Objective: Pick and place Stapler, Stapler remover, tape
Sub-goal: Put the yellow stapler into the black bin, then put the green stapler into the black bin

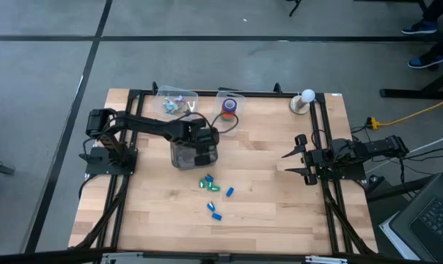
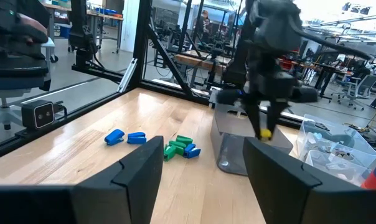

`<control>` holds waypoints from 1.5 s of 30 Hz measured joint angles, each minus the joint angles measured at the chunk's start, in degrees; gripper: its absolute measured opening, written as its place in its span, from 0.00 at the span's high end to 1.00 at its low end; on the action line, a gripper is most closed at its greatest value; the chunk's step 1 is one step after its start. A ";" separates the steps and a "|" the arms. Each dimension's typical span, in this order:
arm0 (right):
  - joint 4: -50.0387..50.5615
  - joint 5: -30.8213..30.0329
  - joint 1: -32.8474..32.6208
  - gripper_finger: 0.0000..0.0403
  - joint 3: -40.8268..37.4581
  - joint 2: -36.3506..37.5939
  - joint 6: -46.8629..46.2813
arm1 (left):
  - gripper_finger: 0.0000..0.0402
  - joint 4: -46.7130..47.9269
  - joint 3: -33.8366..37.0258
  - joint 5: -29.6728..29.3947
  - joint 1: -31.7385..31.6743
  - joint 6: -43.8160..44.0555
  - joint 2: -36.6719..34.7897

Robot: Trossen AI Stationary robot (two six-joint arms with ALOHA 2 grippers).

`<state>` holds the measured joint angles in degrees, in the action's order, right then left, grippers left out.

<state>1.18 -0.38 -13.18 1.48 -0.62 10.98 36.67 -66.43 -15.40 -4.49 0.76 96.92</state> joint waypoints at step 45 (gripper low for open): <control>-0.02 -0.01 0.00 0.44 0.00 0.00 0.00 | 0.71 -5.54 3.39 1.88 -2.15 4.50 -2.73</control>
<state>1.16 -0.39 -13.18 1.48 -0.62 10.98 31.13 -63.05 -13.52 -6.64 5.26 94.20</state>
